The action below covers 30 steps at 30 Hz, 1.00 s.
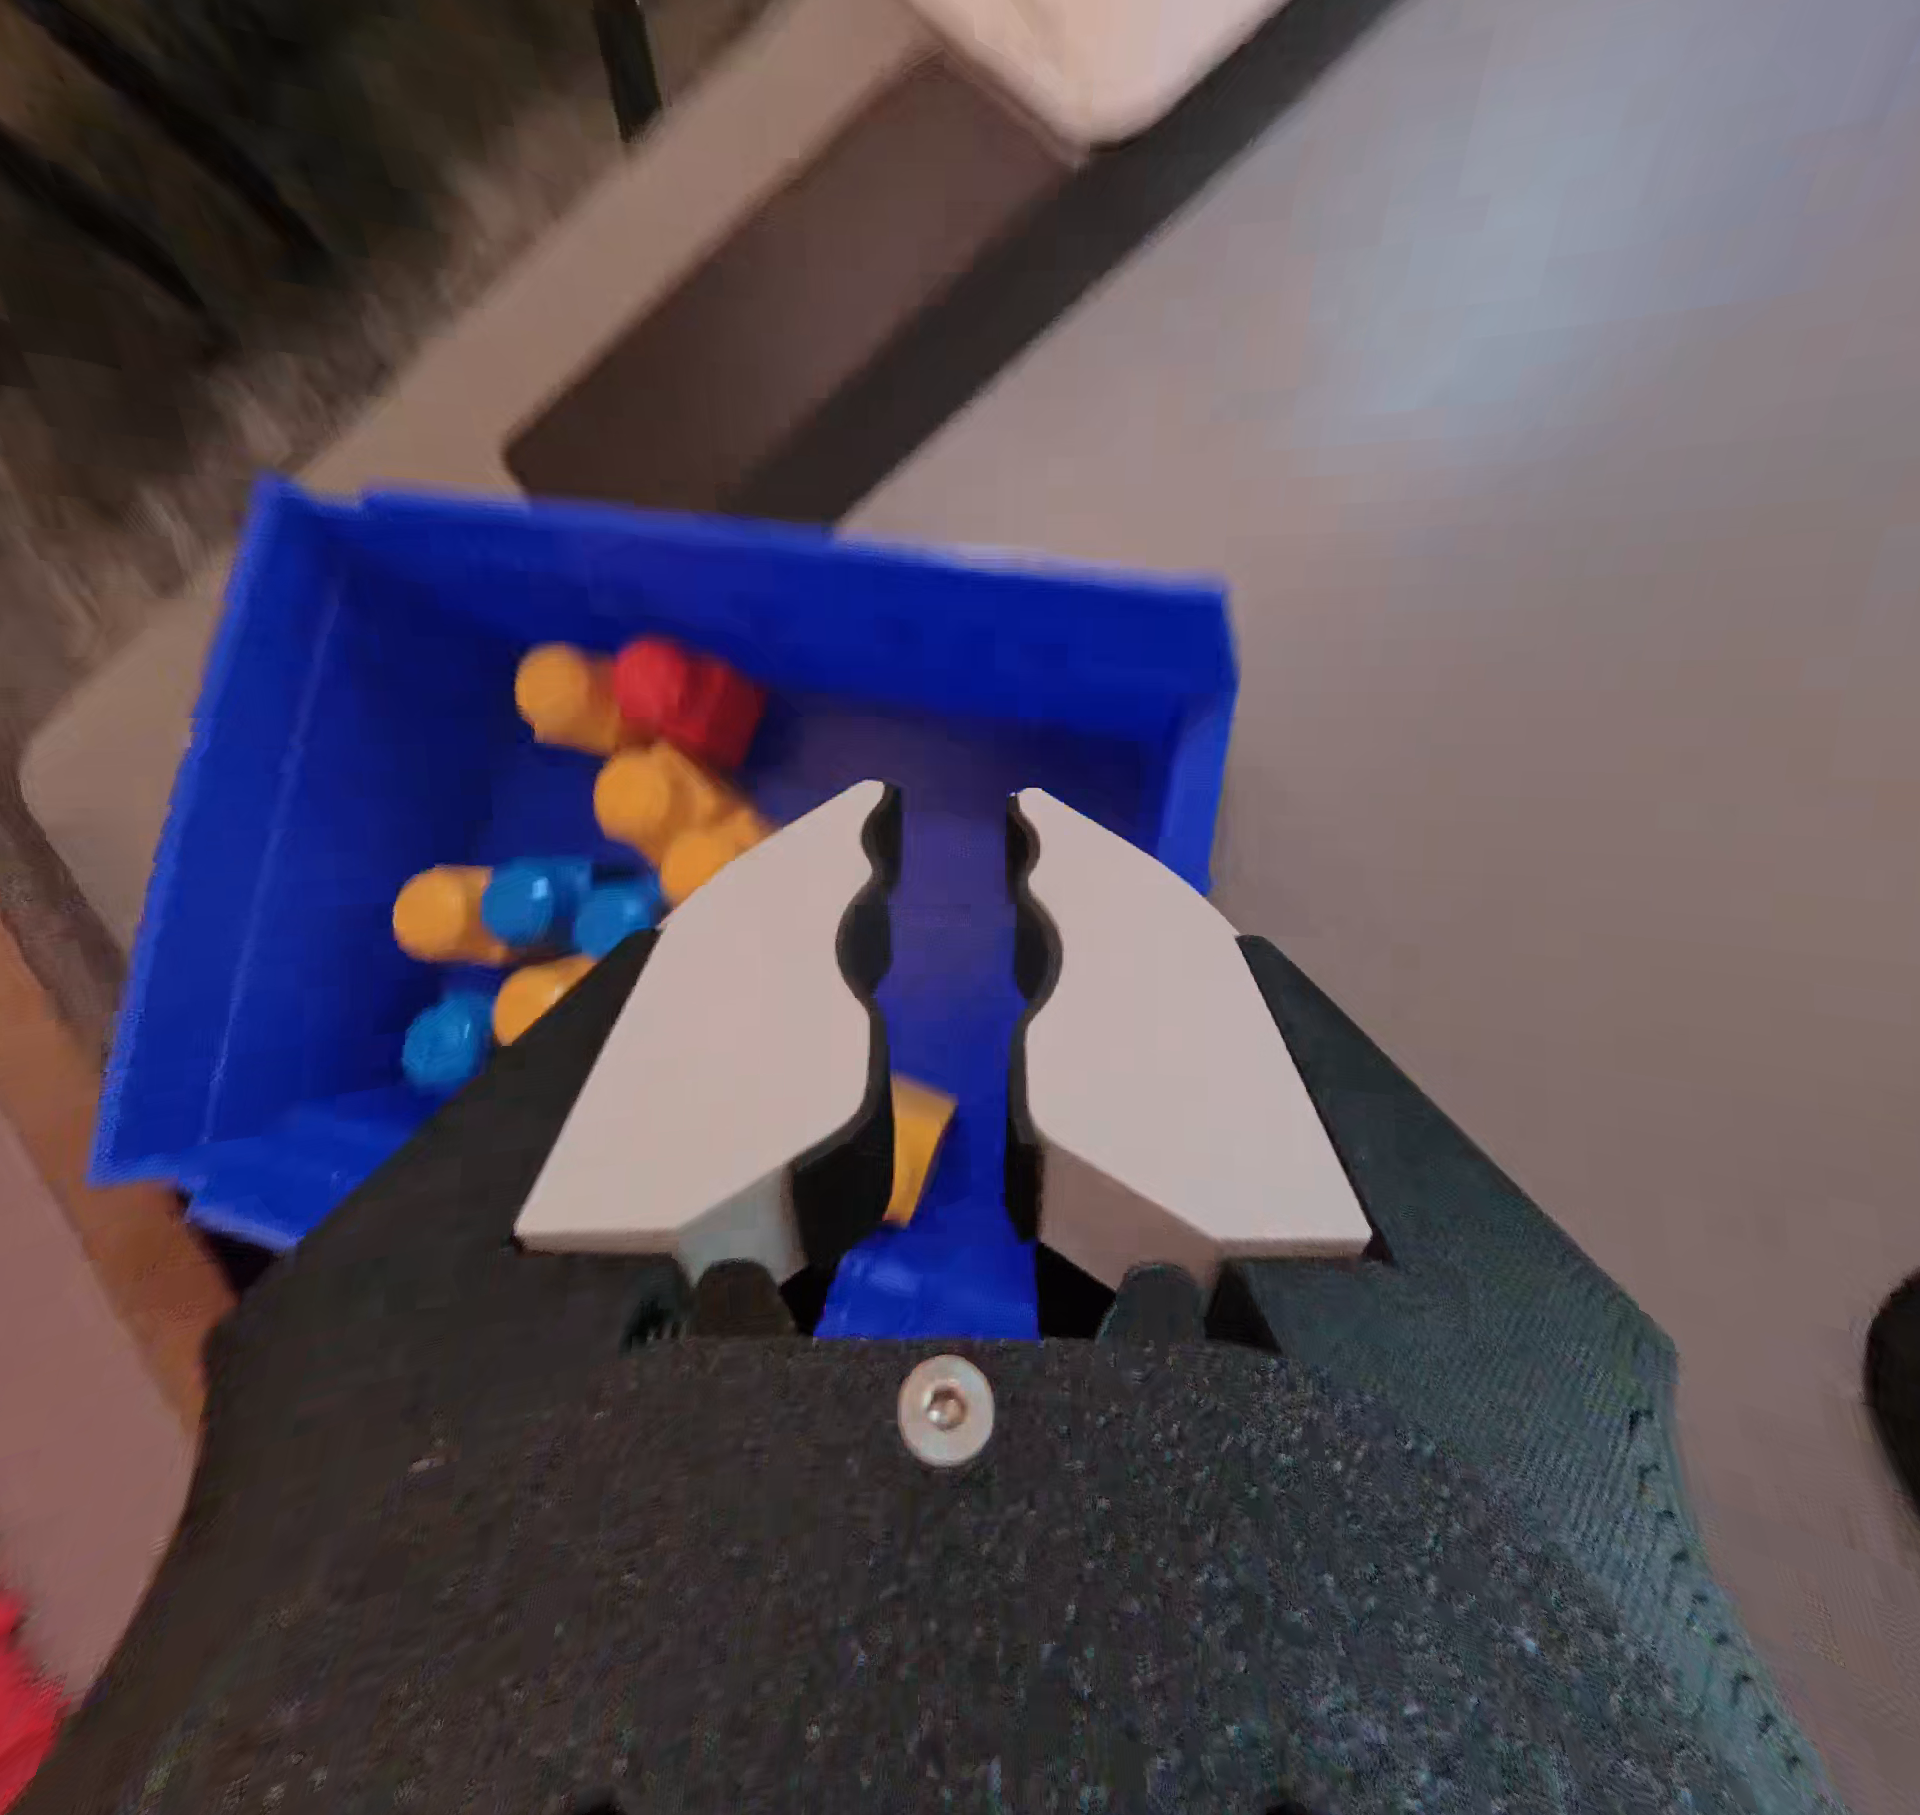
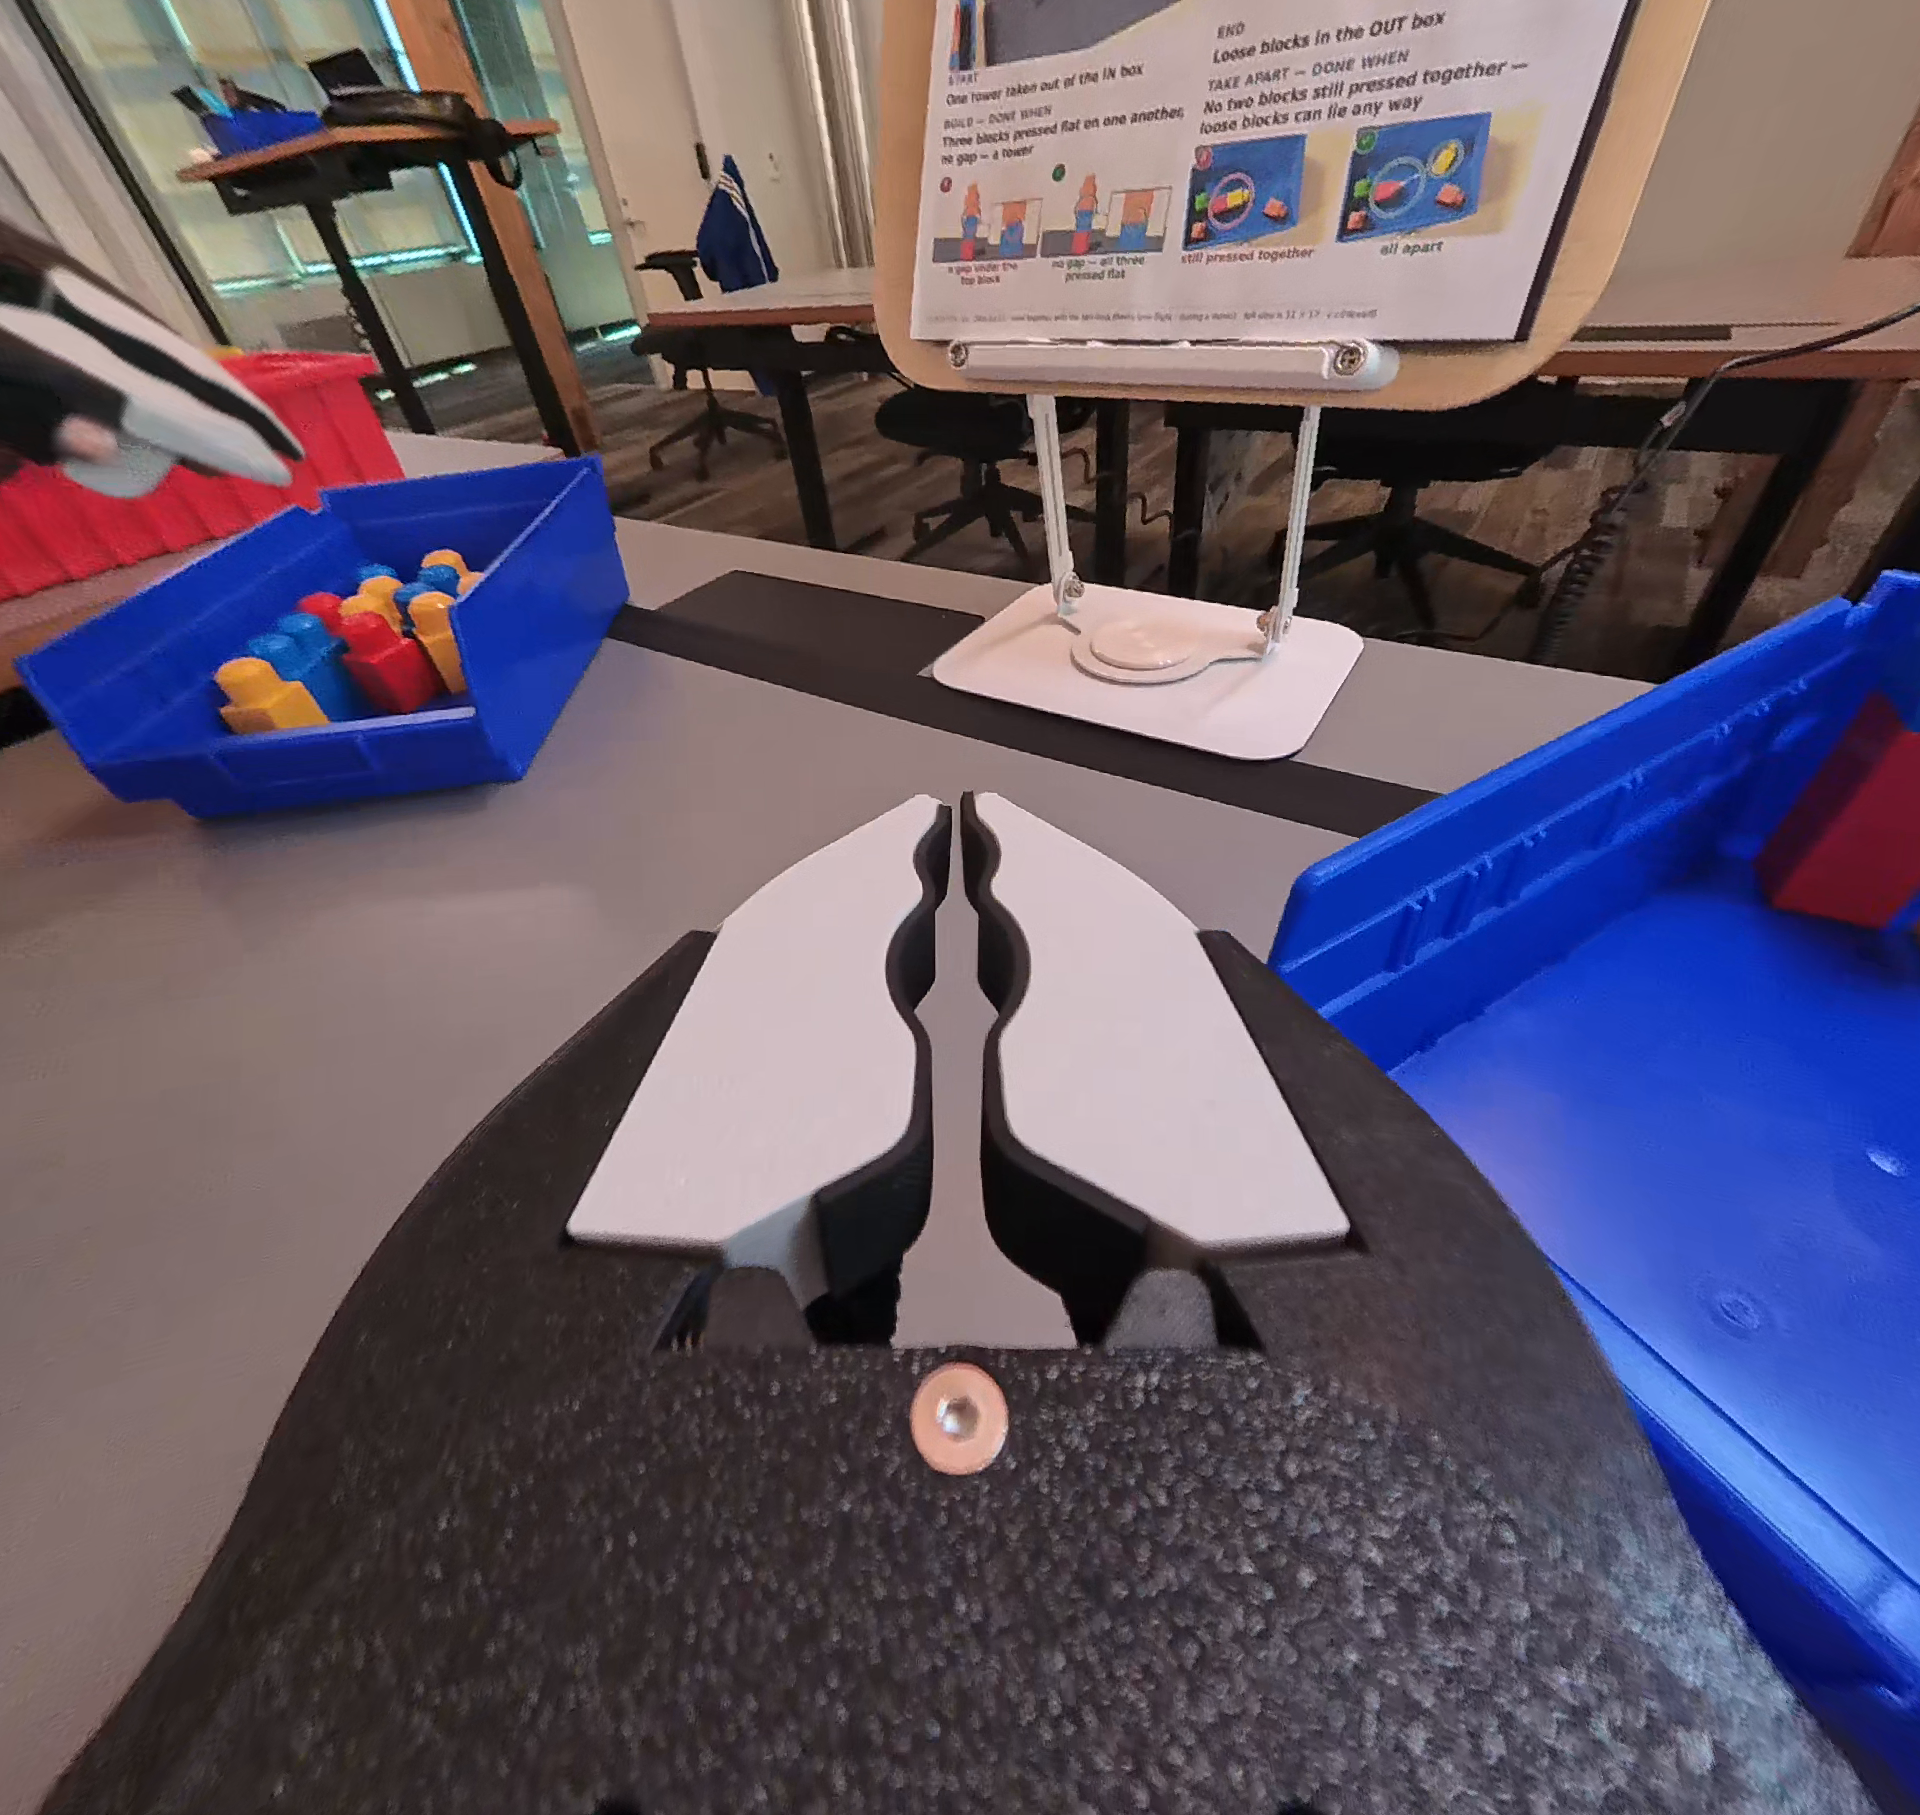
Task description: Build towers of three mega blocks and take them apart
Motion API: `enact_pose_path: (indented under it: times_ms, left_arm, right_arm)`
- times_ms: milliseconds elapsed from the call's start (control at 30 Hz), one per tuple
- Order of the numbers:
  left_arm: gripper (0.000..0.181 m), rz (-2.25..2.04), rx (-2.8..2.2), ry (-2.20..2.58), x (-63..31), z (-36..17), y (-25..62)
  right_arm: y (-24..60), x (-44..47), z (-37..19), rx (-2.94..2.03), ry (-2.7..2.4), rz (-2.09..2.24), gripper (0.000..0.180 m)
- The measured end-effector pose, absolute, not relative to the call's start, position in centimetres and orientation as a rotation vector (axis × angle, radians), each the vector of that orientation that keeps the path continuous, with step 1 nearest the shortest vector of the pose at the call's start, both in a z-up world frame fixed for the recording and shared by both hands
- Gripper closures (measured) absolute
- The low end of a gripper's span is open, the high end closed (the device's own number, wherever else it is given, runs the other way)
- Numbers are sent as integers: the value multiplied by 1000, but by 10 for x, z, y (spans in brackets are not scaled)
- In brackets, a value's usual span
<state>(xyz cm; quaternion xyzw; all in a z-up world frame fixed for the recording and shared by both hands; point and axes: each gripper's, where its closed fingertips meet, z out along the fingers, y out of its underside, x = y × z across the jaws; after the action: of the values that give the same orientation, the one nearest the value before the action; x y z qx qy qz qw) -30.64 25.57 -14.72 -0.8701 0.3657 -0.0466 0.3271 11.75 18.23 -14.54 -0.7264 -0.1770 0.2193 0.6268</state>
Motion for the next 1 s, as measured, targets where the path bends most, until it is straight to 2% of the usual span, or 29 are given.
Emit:
enact_pose_path:
  times_ms: [200,367,433,567,800,1000]
  left_arm:
    - [137,120,-2629,1309,-370,-230,222]
    - [137,512,-2773,1531,-406,-264,212]
    - [145,662,-2740,1624,-414,-264,215]
    - [148,761,-2656,1659,-408,-248,223]
    - [149,303,-2207,1745,-250,-168,191]
    - [149,34,-1840,2095,-96,-187,119]
  right_arm:
    - [181,114,-147,-1670,-420,525,176]
    - [182,112,-155,-1694,-422,542,176]
    - [181,111,-158,-1705,-432,543,176]
    - [180,107,-160,-1712,-453,553,175]
    - [159,63,-166,-1682,-682,713,165]
    - [112,1,-190,-1611,-1091,691,129]
